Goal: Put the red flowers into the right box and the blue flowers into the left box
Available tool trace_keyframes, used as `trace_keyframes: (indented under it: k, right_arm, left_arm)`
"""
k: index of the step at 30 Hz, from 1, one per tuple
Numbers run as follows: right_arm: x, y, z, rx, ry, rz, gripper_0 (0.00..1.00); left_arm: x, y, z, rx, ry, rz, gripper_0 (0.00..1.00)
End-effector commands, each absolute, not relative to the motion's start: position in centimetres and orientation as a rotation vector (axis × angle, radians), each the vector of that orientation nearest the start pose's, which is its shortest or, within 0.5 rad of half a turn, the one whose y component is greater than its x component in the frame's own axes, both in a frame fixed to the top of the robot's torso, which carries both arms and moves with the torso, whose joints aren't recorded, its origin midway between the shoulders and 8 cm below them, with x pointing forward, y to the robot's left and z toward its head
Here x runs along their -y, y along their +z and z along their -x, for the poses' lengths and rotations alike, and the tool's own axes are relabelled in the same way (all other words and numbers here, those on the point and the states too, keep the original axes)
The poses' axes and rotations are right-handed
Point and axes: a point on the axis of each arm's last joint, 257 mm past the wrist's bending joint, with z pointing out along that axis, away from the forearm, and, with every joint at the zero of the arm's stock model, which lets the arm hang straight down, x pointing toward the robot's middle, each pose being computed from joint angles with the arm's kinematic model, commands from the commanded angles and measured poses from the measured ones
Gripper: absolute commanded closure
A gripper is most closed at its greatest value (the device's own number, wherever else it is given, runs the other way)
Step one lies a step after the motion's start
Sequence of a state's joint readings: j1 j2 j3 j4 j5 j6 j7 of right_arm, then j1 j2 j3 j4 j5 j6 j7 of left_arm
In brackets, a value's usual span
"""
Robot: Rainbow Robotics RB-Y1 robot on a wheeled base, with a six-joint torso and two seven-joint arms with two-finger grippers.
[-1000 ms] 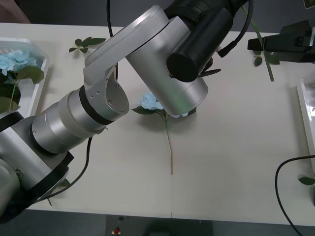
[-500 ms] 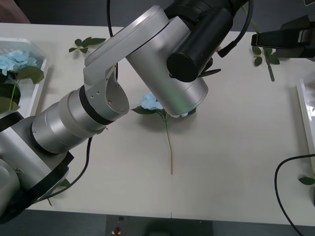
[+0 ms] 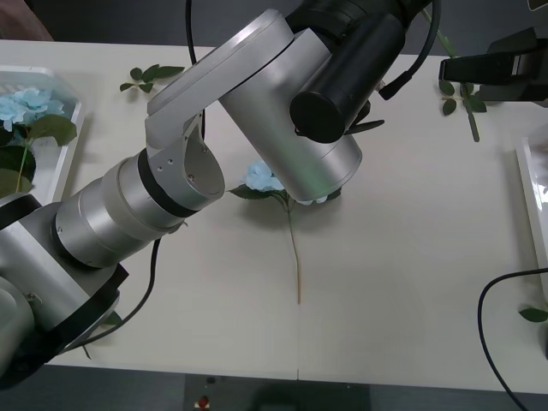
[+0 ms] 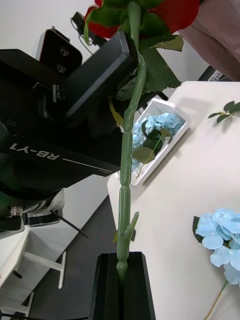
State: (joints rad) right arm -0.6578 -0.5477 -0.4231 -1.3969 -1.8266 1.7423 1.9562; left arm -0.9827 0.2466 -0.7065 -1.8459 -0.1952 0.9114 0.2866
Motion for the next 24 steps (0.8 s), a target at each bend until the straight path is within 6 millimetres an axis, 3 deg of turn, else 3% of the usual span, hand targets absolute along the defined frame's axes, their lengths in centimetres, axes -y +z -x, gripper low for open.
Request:
trace_keyframes:
  k: [1,2,13,24]
  right_arm:
    - [16.8,3.9,-43.9,-1.719,1.428,0.788,1.0]
    - [16.8,3.9,-43.9,-1.718,1.428,0.788,1.0]
    - [17.5,4.2,-44.0,-1.721,1.41,0.78,1.0]
    - [21.0,4.5,-44.3,-1.774,1.322,0.731,1.0]
  left_arm:
    - [14.7,11.6,-50.1,-1.515,-1.249,0.241,0.1]
    - [14.7,11.6,-50.1,-1.515,-1.249,0.241,0.0]
    - [14.7,11.6,-50.1,-1.515,-1.249,0.241,0.0]
    - [14.7,11.6,-50.1,-1.515,-1.249,0.241,0.0]
